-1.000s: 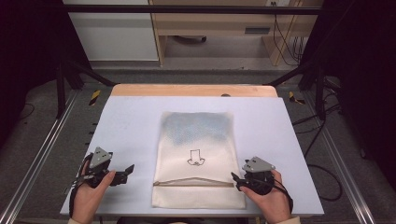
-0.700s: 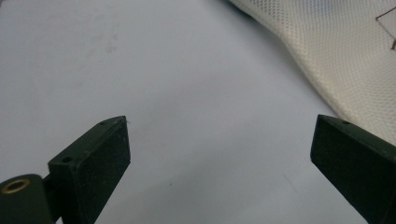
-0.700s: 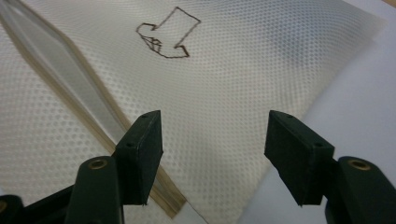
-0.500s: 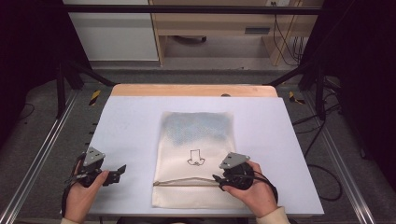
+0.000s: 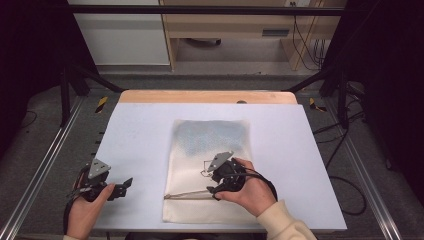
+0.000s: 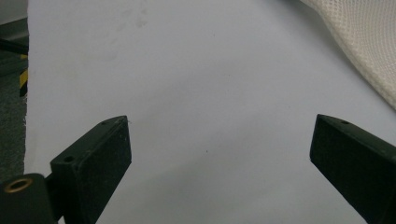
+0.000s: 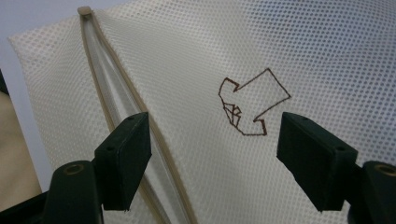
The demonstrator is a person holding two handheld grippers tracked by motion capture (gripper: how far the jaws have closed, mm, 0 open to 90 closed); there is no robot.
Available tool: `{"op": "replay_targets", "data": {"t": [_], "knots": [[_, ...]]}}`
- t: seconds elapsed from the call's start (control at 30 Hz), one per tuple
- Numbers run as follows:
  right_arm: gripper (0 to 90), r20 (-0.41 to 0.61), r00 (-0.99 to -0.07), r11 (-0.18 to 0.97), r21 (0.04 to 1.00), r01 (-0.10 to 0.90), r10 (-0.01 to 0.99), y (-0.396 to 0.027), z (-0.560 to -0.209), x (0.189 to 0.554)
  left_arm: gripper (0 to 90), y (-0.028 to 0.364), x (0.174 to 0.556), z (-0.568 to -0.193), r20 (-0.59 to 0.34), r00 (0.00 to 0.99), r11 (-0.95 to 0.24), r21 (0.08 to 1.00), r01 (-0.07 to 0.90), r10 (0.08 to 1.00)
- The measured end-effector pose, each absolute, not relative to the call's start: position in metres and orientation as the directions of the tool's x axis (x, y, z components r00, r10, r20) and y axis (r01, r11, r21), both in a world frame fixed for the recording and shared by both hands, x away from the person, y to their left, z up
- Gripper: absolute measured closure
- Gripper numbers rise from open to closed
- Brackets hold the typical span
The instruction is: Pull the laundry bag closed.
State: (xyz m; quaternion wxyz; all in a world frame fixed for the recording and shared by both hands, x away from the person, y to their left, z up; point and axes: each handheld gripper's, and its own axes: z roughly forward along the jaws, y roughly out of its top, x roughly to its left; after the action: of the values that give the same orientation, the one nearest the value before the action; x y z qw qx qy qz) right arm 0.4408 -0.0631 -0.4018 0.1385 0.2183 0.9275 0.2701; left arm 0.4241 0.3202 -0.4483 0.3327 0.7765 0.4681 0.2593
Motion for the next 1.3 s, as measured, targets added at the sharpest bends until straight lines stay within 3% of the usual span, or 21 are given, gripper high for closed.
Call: {"op": "replay_targets", "data": {"t": [0.63, 1.3], "knots": [[54.2, -0.113, -0.932, 0.838, 0.486, 0.249, 0.343, -0.02, -0.393, 0.447, 5.9, 0.317, 0.425, -0.45, 0.095, 0.441, -0.354, 0.755, 0.552, 0.892], [75.0, -0.082, -0.974, 0.881, 0.447, 0.154, 0.212, 0.034, -0.389, 0.449, 7.2, 0.319, 0.425, -0.449, 0.097, 0.446, -0.361, 0.747, 0.558, 0.89]]}}
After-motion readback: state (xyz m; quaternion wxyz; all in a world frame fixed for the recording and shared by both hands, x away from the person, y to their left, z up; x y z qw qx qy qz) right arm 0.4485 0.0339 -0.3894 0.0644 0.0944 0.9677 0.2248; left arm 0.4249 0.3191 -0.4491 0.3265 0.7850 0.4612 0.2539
